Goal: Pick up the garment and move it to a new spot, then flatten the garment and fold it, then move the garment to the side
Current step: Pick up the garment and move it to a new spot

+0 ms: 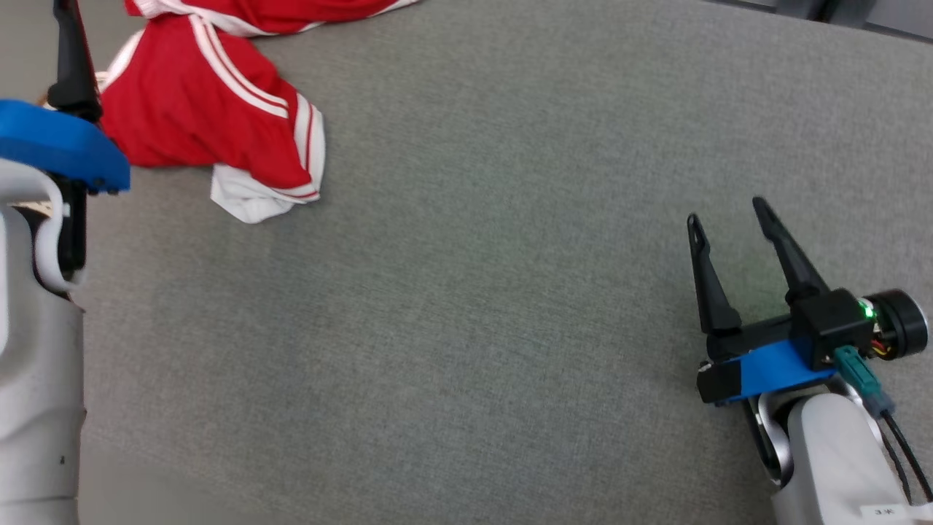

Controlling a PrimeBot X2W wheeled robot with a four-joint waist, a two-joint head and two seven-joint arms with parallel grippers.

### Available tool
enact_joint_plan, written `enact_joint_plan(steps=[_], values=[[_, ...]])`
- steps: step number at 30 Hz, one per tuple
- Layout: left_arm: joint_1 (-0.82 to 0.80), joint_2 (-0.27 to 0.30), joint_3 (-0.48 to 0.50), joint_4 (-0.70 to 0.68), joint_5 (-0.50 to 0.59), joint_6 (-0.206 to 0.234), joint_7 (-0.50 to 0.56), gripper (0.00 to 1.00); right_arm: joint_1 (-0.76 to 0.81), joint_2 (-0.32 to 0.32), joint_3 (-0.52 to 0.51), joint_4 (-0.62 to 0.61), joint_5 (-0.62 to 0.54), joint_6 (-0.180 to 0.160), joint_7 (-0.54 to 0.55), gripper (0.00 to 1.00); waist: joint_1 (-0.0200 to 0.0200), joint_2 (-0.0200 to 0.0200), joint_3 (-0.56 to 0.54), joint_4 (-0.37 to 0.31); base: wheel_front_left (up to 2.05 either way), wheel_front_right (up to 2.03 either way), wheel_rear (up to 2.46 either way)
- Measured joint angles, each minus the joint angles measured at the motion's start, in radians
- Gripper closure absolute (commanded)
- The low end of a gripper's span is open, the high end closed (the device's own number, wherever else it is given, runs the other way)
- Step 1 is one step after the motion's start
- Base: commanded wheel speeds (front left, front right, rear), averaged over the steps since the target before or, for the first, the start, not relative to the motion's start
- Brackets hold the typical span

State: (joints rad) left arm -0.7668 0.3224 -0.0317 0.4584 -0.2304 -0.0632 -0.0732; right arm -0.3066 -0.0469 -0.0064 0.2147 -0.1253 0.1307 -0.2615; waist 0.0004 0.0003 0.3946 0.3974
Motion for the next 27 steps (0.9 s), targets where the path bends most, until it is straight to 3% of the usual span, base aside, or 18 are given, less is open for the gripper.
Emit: enact_joint_plan(steps=[5, 9, 17, 26, 27], values=[[-0.111, 0.013, -0.045, 0.191, -0.032, -0.04, 0.132, 0.0, -0.044, 0.0, -0.01, -0.024, -0.078, 0.0, 0.008, 0.0, -0.0003, 0.0, 0.082, -0.051, 0.0, 0.0, 0.0], [-0.136, -0.029, -0.09, 0.291, -0.071, -0.058, 0.216, 0.0, -0.064, 0.0, -0.017, -0.037, -0.095, 0.0, 0.011, 0.0, -0.0001, 0.0001, 0.12, -0.07, 0.0, 0.0, 0.0], [-0.157, -0.043, -0.154, 0.405, -0.158, -0.066, 0.345, 0.0, -0.092, 0.001, -0.009, -0.044, -0.119, 0.0, 0.009, 0.0, -0.0004, -0.0001, 0.166, -0.105, 0.0, 0.0, 0.0], [-0.184, -0.002, -0.205, 0.468, -0.194, -0.066, 0.416, 0.0, -0.114, 0.003, 0.002, -0.034, -0.092, 0.0, 0.004, 0.0, -0.0005, -0.0003, 0.182, -0.136, 0.0, 0.0, 0.0], [-0.186, 0.001, -0.206, 0.475, -0.195, -0.064, 0.416, 0.27, -0.116, 0.002, 0.001, -0.032, -0.09, 0.0, 0.003, 0.0, -0.0005, -0.0003, 0.182, -0.138, 0.0, 0.0, 0.0]])
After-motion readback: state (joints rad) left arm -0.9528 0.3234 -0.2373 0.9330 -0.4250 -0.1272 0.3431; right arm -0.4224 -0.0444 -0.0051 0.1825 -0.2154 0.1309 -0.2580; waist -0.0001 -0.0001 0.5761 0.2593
